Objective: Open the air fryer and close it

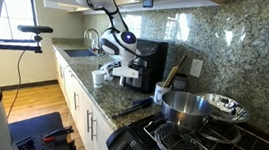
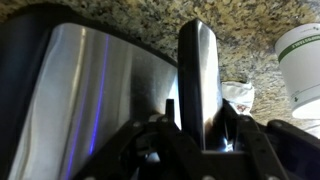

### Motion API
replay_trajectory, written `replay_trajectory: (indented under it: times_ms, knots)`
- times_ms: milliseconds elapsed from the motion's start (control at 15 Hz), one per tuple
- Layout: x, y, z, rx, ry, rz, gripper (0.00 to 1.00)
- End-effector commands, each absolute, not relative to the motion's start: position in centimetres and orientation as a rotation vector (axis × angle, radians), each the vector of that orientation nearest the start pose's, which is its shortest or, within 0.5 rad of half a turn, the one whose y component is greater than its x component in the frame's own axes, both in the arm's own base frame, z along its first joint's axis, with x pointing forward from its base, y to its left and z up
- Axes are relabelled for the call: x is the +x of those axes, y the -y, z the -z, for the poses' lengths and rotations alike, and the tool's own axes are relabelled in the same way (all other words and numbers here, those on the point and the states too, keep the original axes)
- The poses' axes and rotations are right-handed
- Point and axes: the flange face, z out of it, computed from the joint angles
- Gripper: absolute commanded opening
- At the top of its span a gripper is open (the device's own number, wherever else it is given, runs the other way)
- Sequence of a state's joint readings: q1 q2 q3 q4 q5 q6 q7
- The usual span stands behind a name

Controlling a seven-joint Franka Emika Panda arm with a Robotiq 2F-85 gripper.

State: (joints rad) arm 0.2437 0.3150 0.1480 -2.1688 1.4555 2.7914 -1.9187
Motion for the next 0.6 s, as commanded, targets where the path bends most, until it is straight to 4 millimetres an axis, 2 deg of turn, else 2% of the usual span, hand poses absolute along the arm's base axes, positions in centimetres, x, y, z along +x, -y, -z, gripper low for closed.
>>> replay_trajectory:
  times_ms: [0,200,533]
  knots:
    - [54.36,-17.53,-25.74,-2.323,1.242,0.905,0.77]
    - [54.13,-17.58,-25.47,-2.315,1.242,0.887,1.0]
    - [53.55,-17.07,-25.52,-2.332,1.229,0.871,1.0]
